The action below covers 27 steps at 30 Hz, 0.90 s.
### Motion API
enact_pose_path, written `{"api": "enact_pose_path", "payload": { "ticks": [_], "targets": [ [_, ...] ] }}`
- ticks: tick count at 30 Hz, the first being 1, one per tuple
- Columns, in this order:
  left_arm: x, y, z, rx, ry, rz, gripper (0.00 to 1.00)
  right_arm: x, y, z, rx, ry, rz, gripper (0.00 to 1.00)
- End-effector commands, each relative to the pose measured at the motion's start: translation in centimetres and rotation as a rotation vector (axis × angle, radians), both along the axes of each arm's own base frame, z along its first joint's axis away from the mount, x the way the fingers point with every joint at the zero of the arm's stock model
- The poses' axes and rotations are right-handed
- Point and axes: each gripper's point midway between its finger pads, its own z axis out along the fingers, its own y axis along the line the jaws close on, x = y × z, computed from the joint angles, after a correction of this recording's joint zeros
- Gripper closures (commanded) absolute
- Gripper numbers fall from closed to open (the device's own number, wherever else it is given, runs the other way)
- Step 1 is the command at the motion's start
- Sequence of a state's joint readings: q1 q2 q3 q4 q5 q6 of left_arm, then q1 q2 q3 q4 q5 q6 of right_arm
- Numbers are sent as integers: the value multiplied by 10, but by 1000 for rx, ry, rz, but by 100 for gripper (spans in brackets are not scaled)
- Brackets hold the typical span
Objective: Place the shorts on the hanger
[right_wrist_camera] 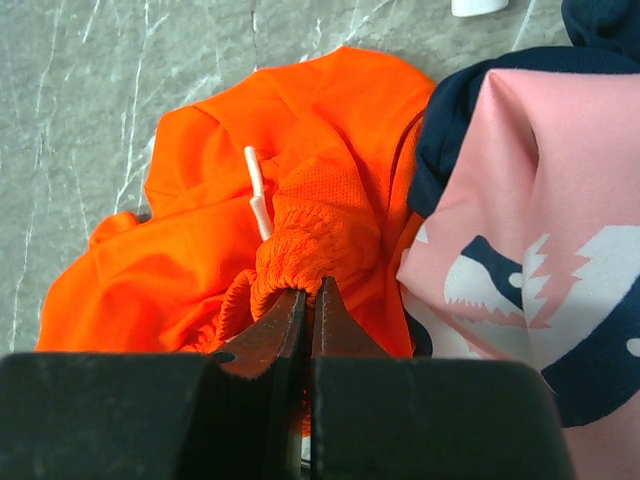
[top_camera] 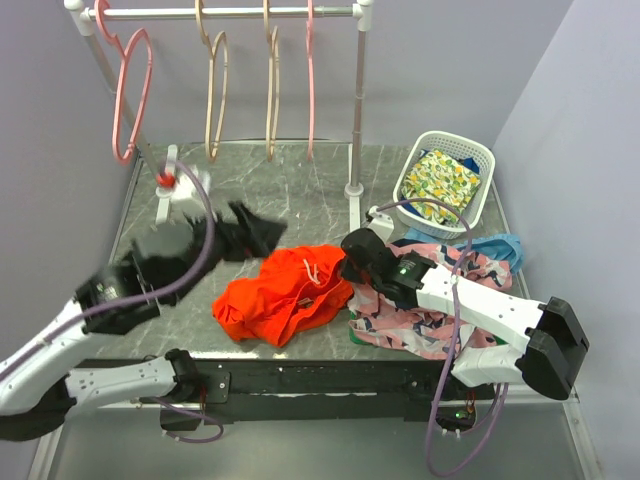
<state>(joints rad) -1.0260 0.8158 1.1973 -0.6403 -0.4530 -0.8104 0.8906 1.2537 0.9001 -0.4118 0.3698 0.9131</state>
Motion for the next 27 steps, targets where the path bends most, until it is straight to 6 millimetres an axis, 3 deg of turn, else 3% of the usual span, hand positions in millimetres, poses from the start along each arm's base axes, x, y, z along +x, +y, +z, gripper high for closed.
{"api": "enact_pose_path", "payload": {
  "ticks": [1,2,3,4,5,6,7,8,9,11,12,15,21,23,27],
  "targets": [
    [39,-16,105,36,-245,69,3,12,10,23,26,-59,-7,100],
    [43,-9,149,14,-306,101,10,12,10,22,27,-58,-6,100],
    [67,-37,136,95,-273,111,13,12,9,22,27,-55,-9,100],
    [83,-38,143,119,-275,140,16,11,8,22,24,-54,-11,100],
    [86,-33,170,106,-297,151,19,11,7,22,26,-57,-12,100],
    [110,-57,154,166,-268,154,20,11,7,21,24,-56,-14,100],
    [123,-58,155,185,-266,175,22,10,6,21,24,-53,-18,100],
    [126,-53,176,174,-302,197,26,11,5,21,19,-54,-20,100],
    [146,-72,161,224,-287,197,28,10,6,21,21,-52,-18,100],
    [158,-77,172,235,-329,211,31,9,6,20,28,-51,-16,100],
    [171,-86,165,255,-333,226,32,8,5,17,27,-46,-15,100],
    [189,-85,156,319,-357,299,34,6,4,18,39,-48,-17,100],
    [202,-76,132,418,-332,393,37,2,2,12,49,-44,-20,100],
    [202,-85,126,418,-342,352,37,1,3,10,54,-41,-15,100],
    [185,-94,141,367,-381,284,36,1,3,5,49,-34,-15,100]
  ]
}}
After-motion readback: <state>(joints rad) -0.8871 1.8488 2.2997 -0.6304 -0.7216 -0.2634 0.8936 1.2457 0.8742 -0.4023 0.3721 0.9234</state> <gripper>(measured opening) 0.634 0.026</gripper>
